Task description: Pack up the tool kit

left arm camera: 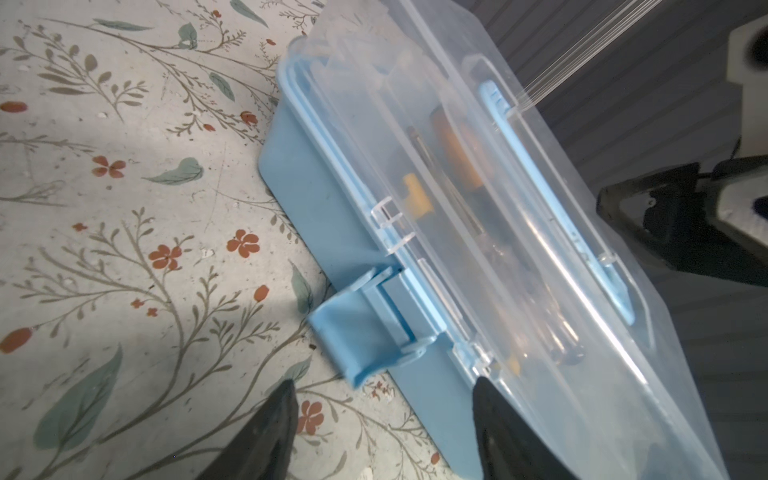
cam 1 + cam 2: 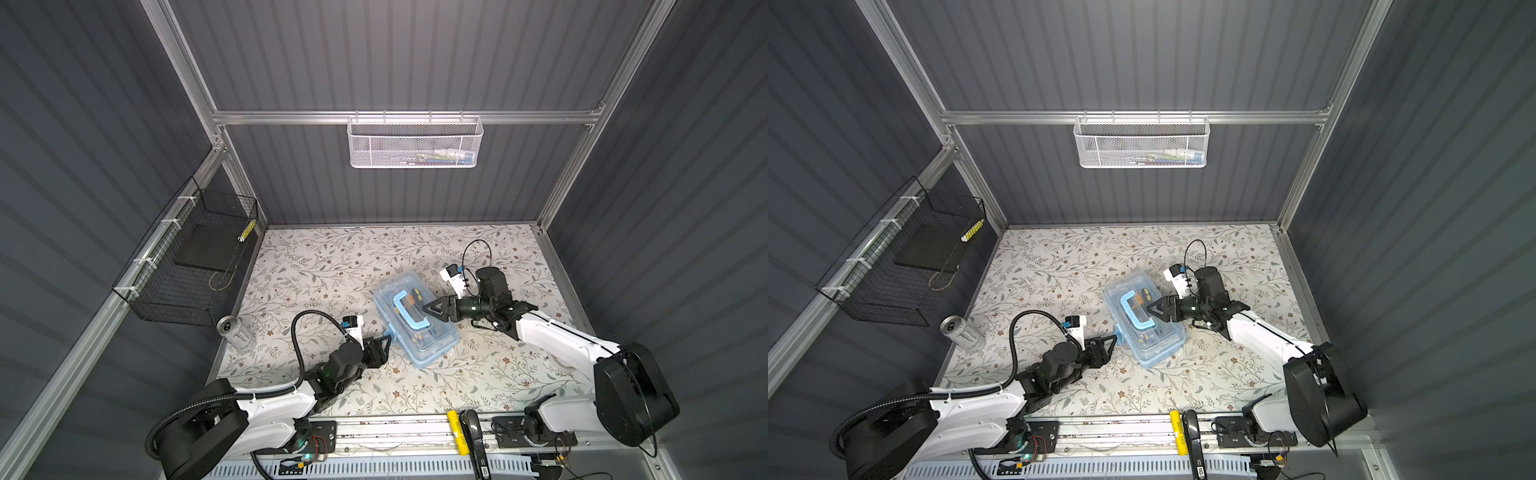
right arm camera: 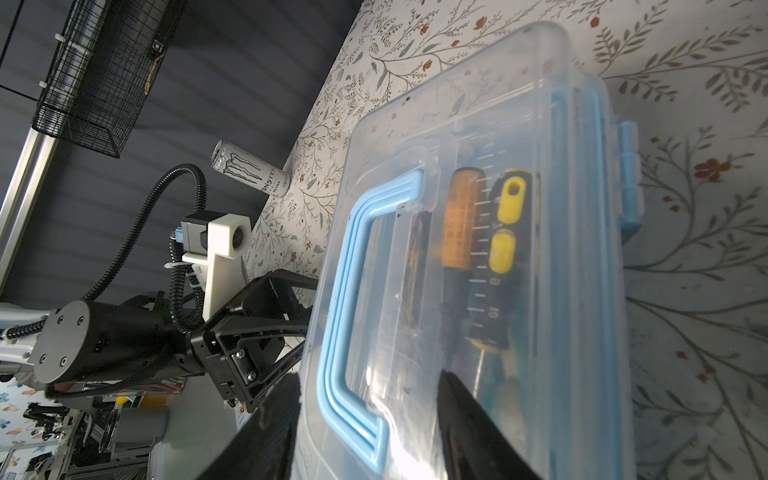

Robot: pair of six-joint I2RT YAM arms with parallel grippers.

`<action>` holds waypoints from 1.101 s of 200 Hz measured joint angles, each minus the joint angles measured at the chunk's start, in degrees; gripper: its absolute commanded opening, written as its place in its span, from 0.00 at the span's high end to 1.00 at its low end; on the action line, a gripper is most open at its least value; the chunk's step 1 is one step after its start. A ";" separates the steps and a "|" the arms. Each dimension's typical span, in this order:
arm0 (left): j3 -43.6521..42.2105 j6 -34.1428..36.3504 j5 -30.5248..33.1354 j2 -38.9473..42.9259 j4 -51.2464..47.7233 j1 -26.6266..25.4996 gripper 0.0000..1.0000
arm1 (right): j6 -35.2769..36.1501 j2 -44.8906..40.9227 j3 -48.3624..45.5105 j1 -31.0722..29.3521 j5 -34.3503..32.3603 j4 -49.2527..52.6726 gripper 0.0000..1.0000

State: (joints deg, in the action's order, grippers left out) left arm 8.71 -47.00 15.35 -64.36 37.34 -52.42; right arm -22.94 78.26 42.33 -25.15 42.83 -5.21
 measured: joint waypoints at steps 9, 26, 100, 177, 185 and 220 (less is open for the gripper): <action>0.00 0.02 -0.02 0.00 0.46 0.02 0.36 | 0.00 0.02 0.00 0.00 0.15 -0.02 0.44; 0.00 0.09 -0.11 -0.11 1.25 0.02 0.45 | 0.00 0.04 0.00 0.00 0.35 -0.02 0.44; 9.40 8.87 -1.03 -1.40 -17.42 -0.07 0.20 | 0.48 0.02 0.00 0.00 0.46 0.17 0.44; 11.50 18.01 2.54 -11.69 -22.45 -4.59 0.06 | 0.48 -0.22 0.00 -0.02 0.31 0.55 0.43; 11.80 18.62 3.04 -12.98 -21.27 -4.76 0.06 | 0.48 -0.22 0.00 0.00 0.31 0.57 0.43; 13.11 19.85 6.27 -16.94 -18.03 -4.76 0.04 | 0.46 -0.33 -0.02 -0.02 0.26 0.57 0.43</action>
State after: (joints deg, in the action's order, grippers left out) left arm 21.82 -27.16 21.63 -81.30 19.31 -57.19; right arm -22.48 77.93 42.30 -25.17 43.09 -4.64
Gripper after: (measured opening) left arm 0.951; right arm 0.566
